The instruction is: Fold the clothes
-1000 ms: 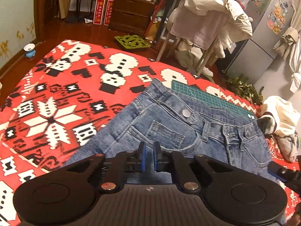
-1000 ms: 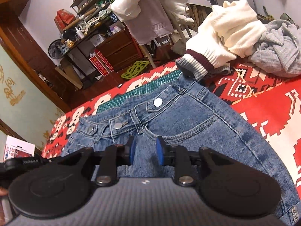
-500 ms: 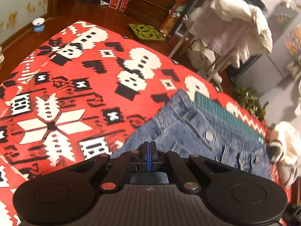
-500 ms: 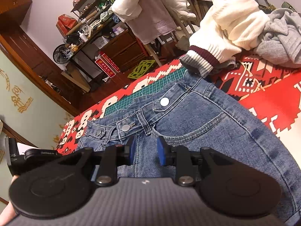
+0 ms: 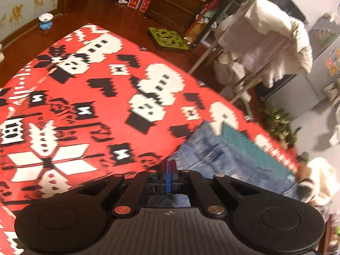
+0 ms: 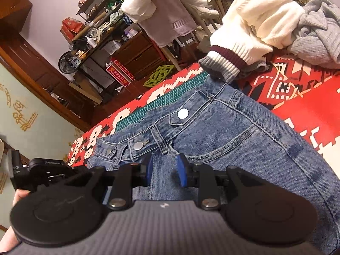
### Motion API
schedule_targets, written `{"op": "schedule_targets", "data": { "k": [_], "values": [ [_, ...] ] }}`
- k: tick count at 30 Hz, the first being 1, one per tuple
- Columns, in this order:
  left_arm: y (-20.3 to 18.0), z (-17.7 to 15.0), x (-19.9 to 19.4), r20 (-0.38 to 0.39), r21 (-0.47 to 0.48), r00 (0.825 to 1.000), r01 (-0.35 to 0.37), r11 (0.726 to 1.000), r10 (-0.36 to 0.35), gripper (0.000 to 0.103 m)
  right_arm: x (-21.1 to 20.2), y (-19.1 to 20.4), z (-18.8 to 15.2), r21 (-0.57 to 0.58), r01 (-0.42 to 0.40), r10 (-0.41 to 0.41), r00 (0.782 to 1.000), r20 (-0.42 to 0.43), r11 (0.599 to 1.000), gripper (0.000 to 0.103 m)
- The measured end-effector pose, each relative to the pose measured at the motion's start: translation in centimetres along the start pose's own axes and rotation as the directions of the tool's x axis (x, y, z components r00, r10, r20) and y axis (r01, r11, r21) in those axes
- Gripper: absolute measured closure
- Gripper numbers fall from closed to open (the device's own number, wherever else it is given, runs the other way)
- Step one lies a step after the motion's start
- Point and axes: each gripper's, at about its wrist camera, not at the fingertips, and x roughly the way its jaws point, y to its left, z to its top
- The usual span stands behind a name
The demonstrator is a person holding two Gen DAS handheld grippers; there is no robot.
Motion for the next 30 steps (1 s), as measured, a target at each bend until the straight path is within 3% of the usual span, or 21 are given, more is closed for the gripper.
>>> {"op": "schedule_targets", "data": {
  "k": [4, 10, 16, 22, 26, 30],
  "values": [
    [-1.3, 0.8, 0.3, 0.000, 0.010, 0.999, 0.032, 0.999, -0.032, 0.103, 0.1, -0.3, 0.1, 0.009, 0.003, -0.003, 1.000, 0.003, 1.000, 0.074],
    [-2.1, 1.6, 3.1, -0.048, 0.029, 0.999, -0.020, 0.999, 0.021, 0.103, 0.2, -0.6, 0.3, 0.015, 0.006, -0.006, 1.000, 0.009, 1.000, 0.074],
    [-2.5, 2.3, 4.0, -0.020, 0.053, 0.999, -0.044, 0.998, 0.045, 0.103, 0.6, -0.9, 0.4, 0.024, 0.004, -0.004, 1.000, 0.006, 1.000, 0.074],
    [-2.5, 3.0, 2.4, 0.000, 0.068, 0.999, -0.042, 0.997, 0.042, 0.103, 0.6, -0.8, 0.3, 0.030, -0.003, 0.003, 1.000, 0.007, 1.000, 0.074],
    [-2.6, 2.1, 1.2, -0.035, 0.114, 0.999, -0.032, 0.993, 0.036, 0.103, 0.6, -0.7, 0.2, 0.032, -0.008, 0.008, 1.000, 0.005, 0.999, 0.074],
    [-2.7, 0.8, 2.0, -0.067, 0.154, 0.995, -0.063, 0.986, 0.074, 0.102, 0.4, -0.5, 0.1, 0.029, -0.012, 0.012, 1.000, 0.006, 1.000, 0.074]
  ]
}}
